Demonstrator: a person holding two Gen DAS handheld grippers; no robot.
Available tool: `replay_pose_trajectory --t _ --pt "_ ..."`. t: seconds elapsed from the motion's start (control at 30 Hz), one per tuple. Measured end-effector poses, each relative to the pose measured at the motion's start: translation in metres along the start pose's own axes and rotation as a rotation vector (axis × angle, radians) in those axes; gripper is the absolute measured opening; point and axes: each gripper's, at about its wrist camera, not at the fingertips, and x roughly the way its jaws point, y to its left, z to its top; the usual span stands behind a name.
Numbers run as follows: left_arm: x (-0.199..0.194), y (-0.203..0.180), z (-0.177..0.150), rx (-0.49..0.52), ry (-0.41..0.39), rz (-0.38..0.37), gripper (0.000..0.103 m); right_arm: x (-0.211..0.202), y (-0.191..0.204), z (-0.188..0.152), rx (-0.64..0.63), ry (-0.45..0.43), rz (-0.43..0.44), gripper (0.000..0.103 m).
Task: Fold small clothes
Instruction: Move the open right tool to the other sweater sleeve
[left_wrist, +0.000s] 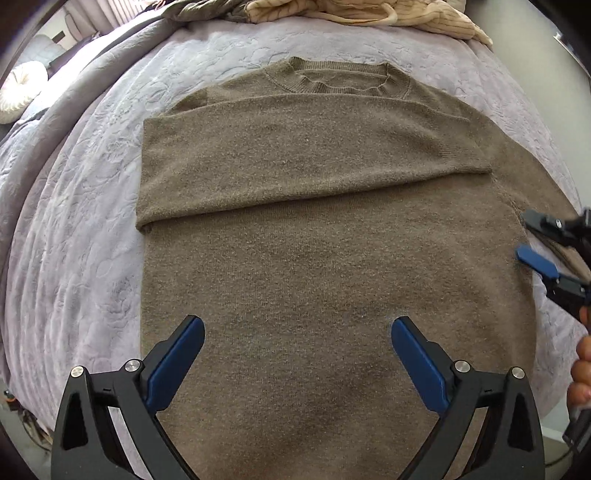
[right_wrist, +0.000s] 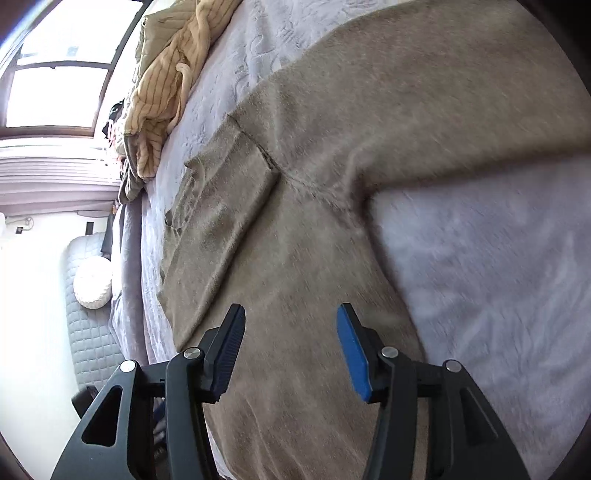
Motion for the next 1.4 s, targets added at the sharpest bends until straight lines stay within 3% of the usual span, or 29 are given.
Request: replay_pose_trajectory --t 0.07,0.23,0.27,0.3,0.33,0.5,0.67,0.7,0.8,0.97,1.03,1.17,1.23,1.3,1.4 --pt "0.000 0.000 -0.001 -0.012 0.016 -0.025 0.101 0.019 0.010 0.018 0.004 -0.010 0.044 0.055" --pt "-0.010 -0.004 -0.007 -0.022 -0.012 -0.039 0.101 0.062 0.014 0.052 0.083 -0.027 0.039 0.055" --pt "-0.013 -0.004 -0.007 -0.023 -0.019 -0.041 0.101 0.065 0.013 0.053 0.099 -0.031 0.037 0.049" --pt "-0.015 -0.005 -0.008 -0.020 -0.027 -0.043 0.101 0.065 0.013 0.054 0.107 -0.034 0.033 0.015" --pt "-0.018 -0.005 -0.008 -0.015 -0.033 -0.042 0.101 0.065 0.013 0.054 0.106 -0.026 0.029 0.007" --pt "-0.022 -0.004 -0.006 0.001 -0.045 -0.033 0.101 0.058 0.005 0.044 0.080 -0.015 0.015 0.007" --pt "-0.018 -0.011 -0.003 0.005 -0.009 -0.034 0.101 0.049 -0.007 0.040 0.111 0.027 0.061 0.010" --pt "-0.018 -0.015 -0.003 0.013 -0.006 -0.039 0.101 0.044 -0.008 0.038 0.100 0.032 0.068 0.017" --pt "-0.021 -0.027 -0.003 0.042 -0.006 -0.041 0.101 0.022 -0.015 0.028 0.105 0.047 0.151 0.062" --pt "-0.022 -0.048 0.001 0.074 0.003 -0.055 0.101 -0.014 -0.035 0.003 0.158 0.068 0.241 0.066" --pt "-0.021 -0.058 0.003 0.092 0.018 -0.079 0.101 -0.027 -0.041 -0.005 0.166 0.066 0.254 0.083" --pt "-0.026 -0.076 0.002 0.132 0.003 -0.103 0.101 -0.052 -0.052 -0.025 0.176 0.052 0.334 0.089" --pt "-0.026 -0.086 0.001 0.154 0.003 -0.106 0.101 -0.065 -0.053 -0.034 0.155 0.019 0.351 0.103" --pt "-0.025 -0.095 0.000 0.172 0.007 -0.112 0.101 -0.076 -0.058 -0.038 0.150 0.003 0.344 0.103" --pt "-0.022 -0.107 -0.002 0.195 0.019 -0.118 0.101 -0.095 -0.072 -0.039 0.149 -0.033 0.247 0.103"
